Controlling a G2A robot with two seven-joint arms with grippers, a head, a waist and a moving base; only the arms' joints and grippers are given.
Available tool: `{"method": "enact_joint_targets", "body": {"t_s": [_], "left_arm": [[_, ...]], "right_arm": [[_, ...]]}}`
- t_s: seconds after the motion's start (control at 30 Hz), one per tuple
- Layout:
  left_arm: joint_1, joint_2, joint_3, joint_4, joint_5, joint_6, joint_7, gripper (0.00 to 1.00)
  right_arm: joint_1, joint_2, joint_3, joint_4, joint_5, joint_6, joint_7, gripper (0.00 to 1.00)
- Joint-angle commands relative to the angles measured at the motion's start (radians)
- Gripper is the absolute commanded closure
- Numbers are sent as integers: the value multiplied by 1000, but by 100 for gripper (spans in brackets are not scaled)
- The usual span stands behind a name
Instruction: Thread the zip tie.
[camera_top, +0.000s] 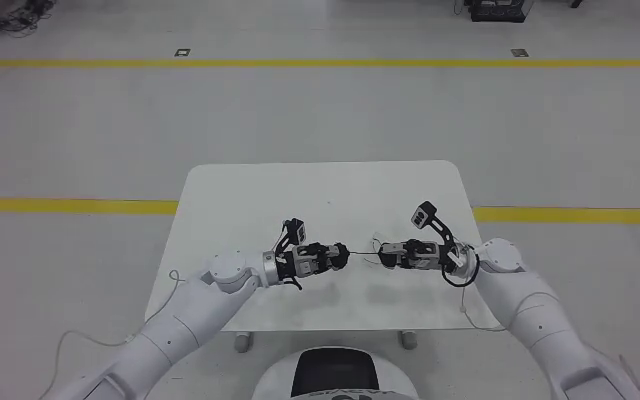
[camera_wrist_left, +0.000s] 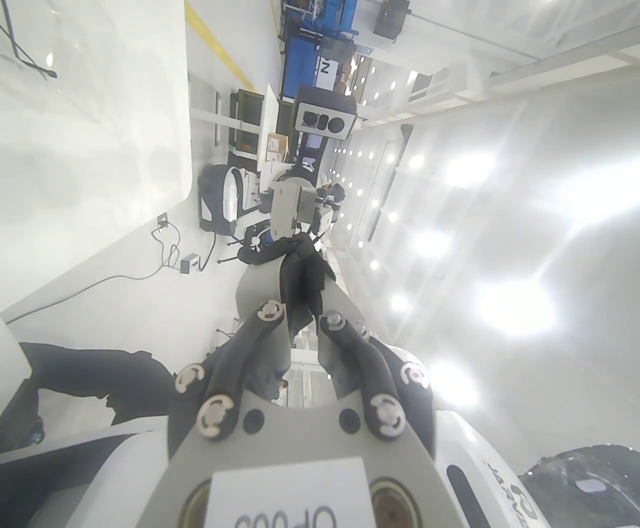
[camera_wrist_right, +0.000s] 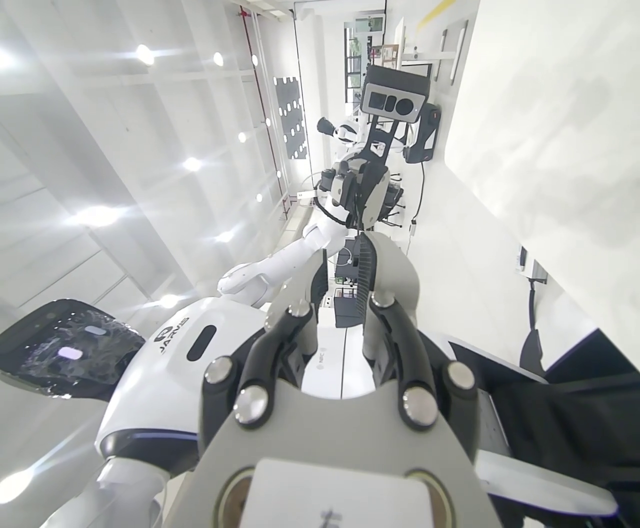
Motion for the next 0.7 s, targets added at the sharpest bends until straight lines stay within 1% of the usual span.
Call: {"method": "enact_joint_targets", "body": {"t_s": [0.0, 0.07, 0.17, 0.47, 0.67], "left_arm": [[0, 0, 0, 0, 0, 0, 0, 100], [0, 0, 0, 0, 0, 0, 0, 100], [0, 0, 0, 0, 0, 0, 0, 100], [0, 0, 0, 0, 0, 0, 0, 100], [0, 0, 0, 0, 0, 0, 0, 100]], "right_arm": [[4, 0, -6, 5, 4, 0, 0, 86], [8, 0, -13, 10, 6, 0, 0, 86], [12, 0, -19, 15, 8, 0, 0, 89], [22, 0, -33, 28, 8, 0, 0, 88], [25, -2, -37, 33, 9, 0, 0, 91]]}}
